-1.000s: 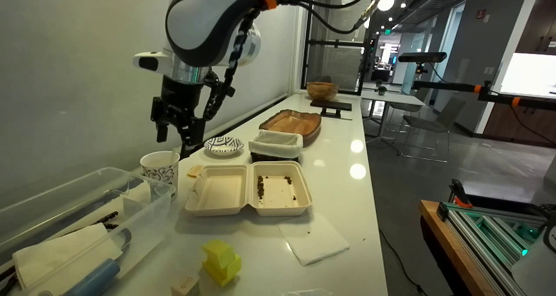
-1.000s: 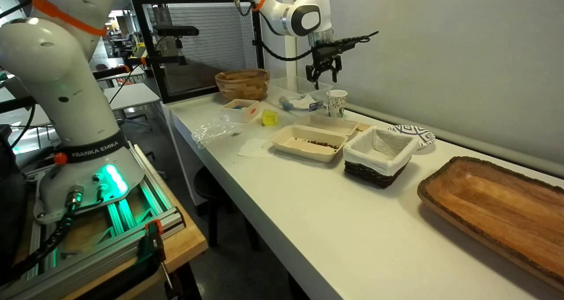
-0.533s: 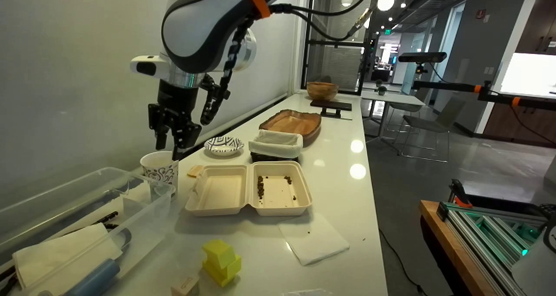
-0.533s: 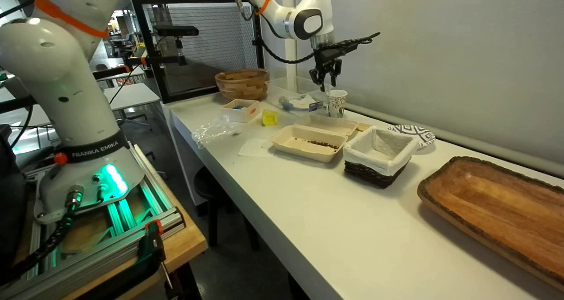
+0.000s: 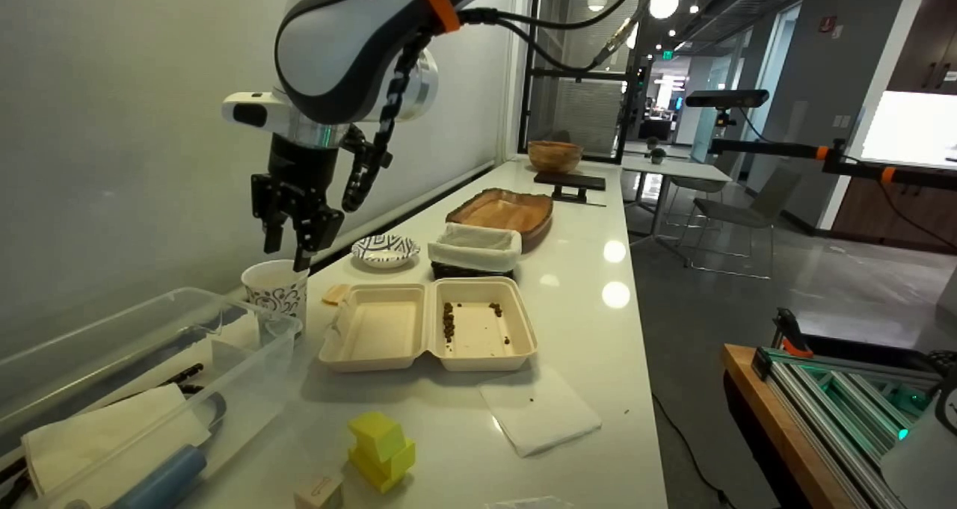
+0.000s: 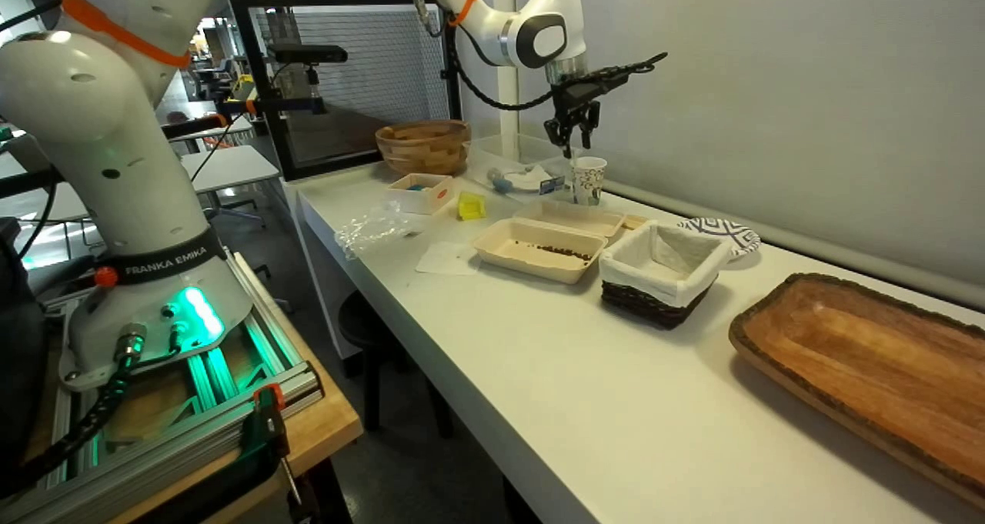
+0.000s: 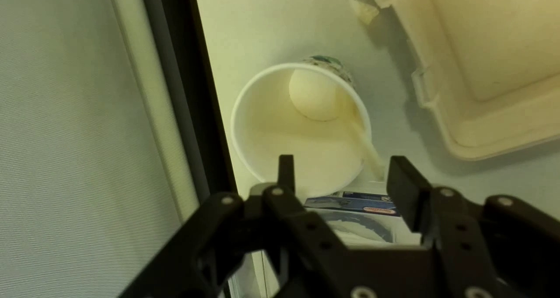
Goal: Remove the plastic spoon from the paper cup and put it in the takeaway pack
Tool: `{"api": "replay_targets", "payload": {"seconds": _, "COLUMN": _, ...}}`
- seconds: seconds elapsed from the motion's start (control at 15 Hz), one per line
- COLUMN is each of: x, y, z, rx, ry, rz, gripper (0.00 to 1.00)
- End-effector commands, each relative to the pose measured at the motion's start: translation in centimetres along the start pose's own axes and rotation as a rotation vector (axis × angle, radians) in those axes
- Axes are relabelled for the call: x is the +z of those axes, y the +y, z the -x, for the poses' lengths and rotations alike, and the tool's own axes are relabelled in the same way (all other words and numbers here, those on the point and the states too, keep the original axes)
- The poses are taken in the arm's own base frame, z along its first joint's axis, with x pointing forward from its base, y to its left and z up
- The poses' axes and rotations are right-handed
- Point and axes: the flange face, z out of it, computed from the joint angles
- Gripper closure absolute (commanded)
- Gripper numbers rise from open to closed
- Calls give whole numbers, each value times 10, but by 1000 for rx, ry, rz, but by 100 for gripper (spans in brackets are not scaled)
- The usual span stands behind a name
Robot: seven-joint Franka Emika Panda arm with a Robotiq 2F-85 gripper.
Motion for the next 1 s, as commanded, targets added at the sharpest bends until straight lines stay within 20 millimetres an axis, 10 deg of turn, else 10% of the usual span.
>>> {"api": "replay_targets", "payload": {"seconds": 0.0, "x": 8, "y": 4, "z": 3, "rx": -24, "ry": -8, "rz": 11, "gripper": 55}}
{"api": "replay_targets", "payload": {"seconds": 0.93, "x": 5, "y": 2, "z": 3, "rx": -30, "ry": -18, "rz": 6, "gripper": 100}}
